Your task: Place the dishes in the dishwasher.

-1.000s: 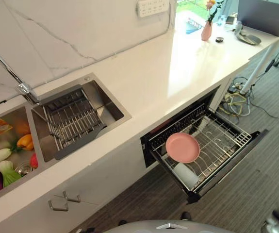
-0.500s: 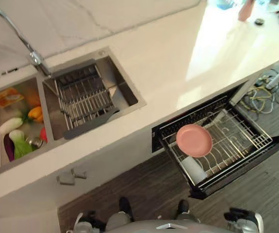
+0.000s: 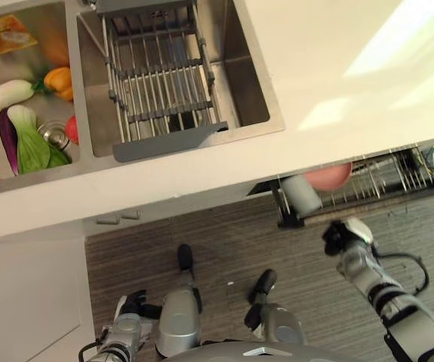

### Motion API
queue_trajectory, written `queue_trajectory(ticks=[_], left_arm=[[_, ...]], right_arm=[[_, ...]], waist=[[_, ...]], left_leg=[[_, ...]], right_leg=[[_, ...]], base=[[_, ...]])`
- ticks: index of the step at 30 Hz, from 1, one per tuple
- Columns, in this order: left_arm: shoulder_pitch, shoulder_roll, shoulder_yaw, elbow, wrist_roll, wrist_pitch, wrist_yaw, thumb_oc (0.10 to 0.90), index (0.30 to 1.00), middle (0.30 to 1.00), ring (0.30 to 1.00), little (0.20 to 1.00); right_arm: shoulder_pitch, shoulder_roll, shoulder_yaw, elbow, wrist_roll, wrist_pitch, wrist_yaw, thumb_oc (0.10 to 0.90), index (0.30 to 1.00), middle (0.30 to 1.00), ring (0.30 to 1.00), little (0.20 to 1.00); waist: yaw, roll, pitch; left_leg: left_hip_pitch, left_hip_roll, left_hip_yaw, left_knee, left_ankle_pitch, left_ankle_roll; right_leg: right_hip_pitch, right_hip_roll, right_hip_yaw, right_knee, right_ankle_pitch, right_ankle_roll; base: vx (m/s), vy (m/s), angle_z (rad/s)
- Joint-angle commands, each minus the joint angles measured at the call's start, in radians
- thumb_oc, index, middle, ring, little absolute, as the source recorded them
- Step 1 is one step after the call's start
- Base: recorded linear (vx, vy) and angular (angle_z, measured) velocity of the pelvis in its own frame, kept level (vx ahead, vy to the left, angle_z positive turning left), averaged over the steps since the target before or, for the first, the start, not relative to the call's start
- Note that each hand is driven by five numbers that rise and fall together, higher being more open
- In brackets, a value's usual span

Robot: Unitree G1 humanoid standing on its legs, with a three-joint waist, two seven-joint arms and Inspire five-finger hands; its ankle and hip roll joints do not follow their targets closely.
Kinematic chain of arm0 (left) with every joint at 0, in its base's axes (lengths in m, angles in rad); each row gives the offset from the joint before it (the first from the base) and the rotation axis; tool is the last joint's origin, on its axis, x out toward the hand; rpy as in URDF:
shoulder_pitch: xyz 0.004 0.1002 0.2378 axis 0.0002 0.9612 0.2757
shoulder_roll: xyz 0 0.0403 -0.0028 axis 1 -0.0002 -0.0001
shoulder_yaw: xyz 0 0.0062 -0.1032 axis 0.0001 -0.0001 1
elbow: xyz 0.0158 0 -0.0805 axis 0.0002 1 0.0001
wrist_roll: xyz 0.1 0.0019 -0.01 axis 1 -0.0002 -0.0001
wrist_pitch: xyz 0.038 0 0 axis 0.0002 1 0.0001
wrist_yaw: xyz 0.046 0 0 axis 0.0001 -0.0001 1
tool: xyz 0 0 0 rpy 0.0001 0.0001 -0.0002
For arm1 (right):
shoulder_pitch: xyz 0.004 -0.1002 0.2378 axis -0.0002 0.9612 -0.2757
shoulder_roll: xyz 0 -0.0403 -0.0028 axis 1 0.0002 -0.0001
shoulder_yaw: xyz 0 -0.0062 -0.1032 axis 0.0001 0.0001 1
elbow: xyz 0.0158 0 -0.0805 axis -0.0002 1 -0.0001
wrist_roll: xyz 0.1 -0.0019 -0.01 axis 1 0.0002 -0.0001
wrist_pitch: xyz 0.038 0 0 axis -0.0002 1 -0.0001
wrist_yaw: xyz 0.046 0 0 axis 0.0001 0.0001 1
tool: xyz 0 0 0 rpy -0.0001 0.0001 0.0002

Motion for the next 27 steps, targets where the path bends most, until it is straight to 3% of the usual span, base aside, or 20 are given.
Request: queue_trajectory(ticks=[1,5,11,19,21,23,24,27], left_arm=[[-0.011,-0.010,-0.089,0.027,-0.031,-0.008,0.019,0.800,0.900,0.900,0.900,0.900],[-0.010,-0.005,-0.105,0.016,-0.059,-0.011,0.014,0.800,0.900,0.900,0.900,0.900],[-0.016,-0.005,-0.104,0.036,-0.054,0.001,0.014,0.800,0.900,0.900,0.900,0.900],[-0.036,-0.002,-0.063,0.002,-0.070,-0.006,-0.007,0.800,0.900,0.900,0.900,0.900],[-0.050,0.004,-0.085,-0.012,0.033,-0.014,0.064,0.800,0.900,0.900,0.900,0.900],[-0.044,-0.002,-0.091,-0.022,0.053,-0.011,0.075,0.800,0.900,0.900,0.900,0.900],[-0.042,-0.016,-0.072,-0.007,0.027,-0.011,0.061,0.800,0.900,0.900,0.900,0.900],[-0.040,-0.030,-0.050,0.012,-0.030,-0.011,0.032,0.800,0.900,0.900,0.900,0.900]], right_arm=[[-0.287,-0.035,0.021,-0.061,-0.087,-0.108,-0.085,0.400,0.300,0.300,0.300,0.300],[-0.410,-0.088,0.044,0.011,-0.086,-0.097,-0.101,0.400,0.300,0.300,0.300,0.300],[-0.383,-0.067,0.026,0.067,-0.084,-0.086,-0.111,0.400,0.300,0.300,0.300,0.300],[-0.067,0.068,0.037,0.027,-0.185,-0.090,-0.047,0.413,0.319,0.319,0.319,0.319],[0.068,0.146,0.020,0.057,-0.190,-0.095,-0.036,0.800,0.900,0.900,0.900,0.900],[0.187,0.205,-0.012,0.096,-0.166,-0.098,-0.027,0.800,0.900,0.900,0.900,0.900],[0.286,0.260,-0.106,0.216,-0.091,-0.082,-0.024,0.800,0.900,0.900,0.900,0.900],[0.351,0.282,-0.202,0.312,-0.016,-0.065,-0.017,0.800,0.900,0.900,0.900,0.900]], waist=[[0.068,0.002,-0.050],[0.105,0.000,-0.049],[0.114,-0.007,-0.047],[0.077,-0.018,-0.066],[0.060,-0.025,-0.079],[0.045,-0.034,-0.094],[0.014,-0.035,-0.111],[-0.010,-0.033,-0.130]], left_leg=[[-0.016,-0.007,0.003,0.001,-0.059,-0.048],[-0.053,-0.023,-0.032,0.001,-0.058,-0.051],[-0.065,-0.036,-0.045,0.001,-0.067,-0.045],[-0.022,-0.041,-0.016,0.001,-0.096,-0.028],[0.002,-0.040,-0.003,0.001,-0.106,-0.023],[0.026,-0.040,0.005,0.001,-0.116,-0.019],[0.056,-0.044,0.022,0.001,-0.127,-0.013],[0.089,-0.047,0.042,0.002,-0.144,-0.007]], right_leg=[[-0.010,-0.064,0.021,0.090,-0.066,0.048],[-0.005,-0.075,-0.022,0.093,-0.065,0.055],[0.001,-0.082,-0.037,0.099,-0.065,0.058],[0.011,-0.101,-0.019,0.121,-0.069,0.063],[0.020,-0.104,-0.010,0.124,-0.073,0.063],[0.030,-0.104,-0.002,0.125,-0.079,0.063],[0.040,-0.101,0.009,0.127,-0.082,0.065],[0.053,-0.101,0.025,0.122,-0.084,0.068]], base=[[0.06,0.016,0.20],[0.06,0.014,0.45],[0.05,0.019,0.31],[0.00,0.002,-0.06],[0.01,-0.029,-0.24],[0.03,-0.033,-0.26],[0.02,-0.001,-0.20],[0.04,0.062,-0.35]])
